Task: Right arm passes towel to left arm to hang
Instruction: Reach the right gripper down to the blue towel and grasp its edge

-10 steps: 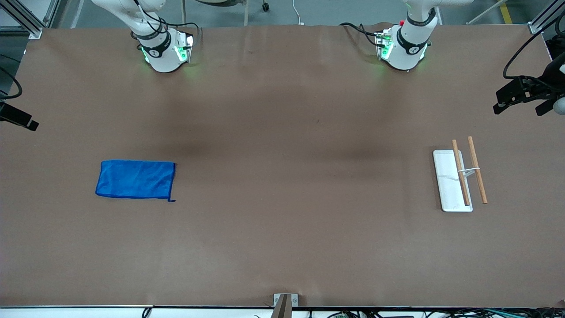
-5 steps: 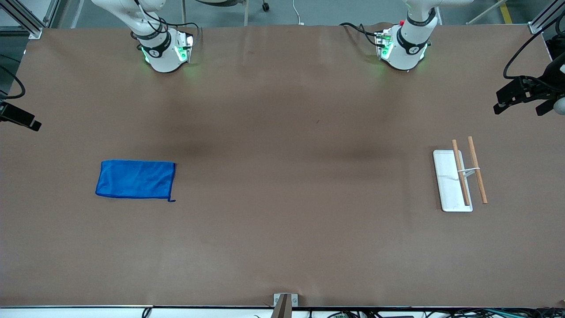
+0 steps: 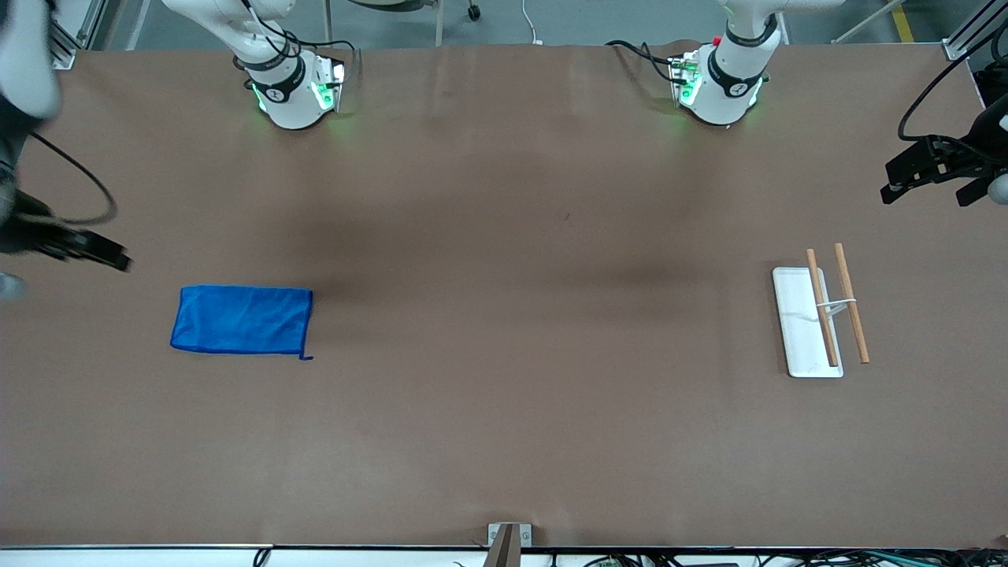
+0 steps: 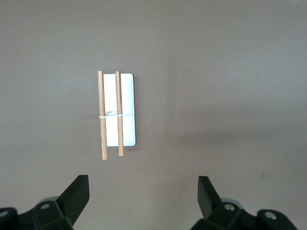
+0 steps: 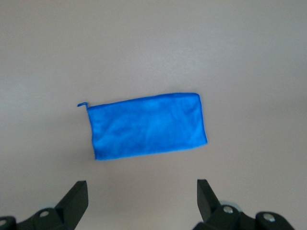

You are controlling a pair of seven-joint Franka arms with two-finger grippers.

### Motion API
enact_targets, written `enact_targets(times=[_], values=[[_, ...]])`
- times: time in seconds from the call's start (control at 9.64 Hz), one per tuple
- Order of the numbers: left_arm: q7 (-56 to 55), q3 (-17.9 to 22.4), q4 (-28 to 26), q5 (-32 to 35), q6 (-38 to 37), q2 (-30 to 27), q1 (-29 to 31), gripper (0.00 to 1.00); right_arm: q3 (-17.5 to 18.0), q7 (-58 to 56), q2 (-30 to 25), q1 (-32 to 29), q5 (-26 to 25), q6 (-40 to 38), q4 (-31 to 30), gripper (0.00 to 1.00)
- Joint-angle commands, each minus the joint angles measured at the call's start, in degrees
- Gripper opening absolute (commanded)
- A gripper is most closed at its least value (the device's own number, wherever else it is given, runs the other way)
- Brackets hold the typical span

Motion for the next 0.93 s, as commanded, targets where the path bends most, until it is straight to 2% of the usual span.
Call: enact_targets(times=[0.0,0.1,0.41,0.52,0.83], values=[[-0.59,0.04,-2.41,1.06,0.83,-0.22,-0.16,1.00,-0.64,-5.49,0.51,0.10,-1.35,16.99,-15.08,0.98],[-0.59,0.04,-2.41,1.06,0.83,-0.04,-0.16,1.00,-0.73,-6.21,2.86,-0.17,-1.35,25.27,-20.11,0.98],[-0.42,-0.13,-2.32,1.76,0.83,0.31,-0.16,1.00,-0.73,-6.22,13.67,0.00,-1.35,45.41,-26.55,0.98],[-0.59,-0.13,-2.24,1.68,0.83,0.31,-0.25,1.00,-0.82,-6.48,15.53,-0.17,-1.44,49.39,-27.53,0.98],[-0.59,-0.13,-2.41,1.50,0.83,0.40,-0.16,1.00,-0.91,-8.68,17.38,-1.32,-1.44,51.18,-27.36,0.95]])
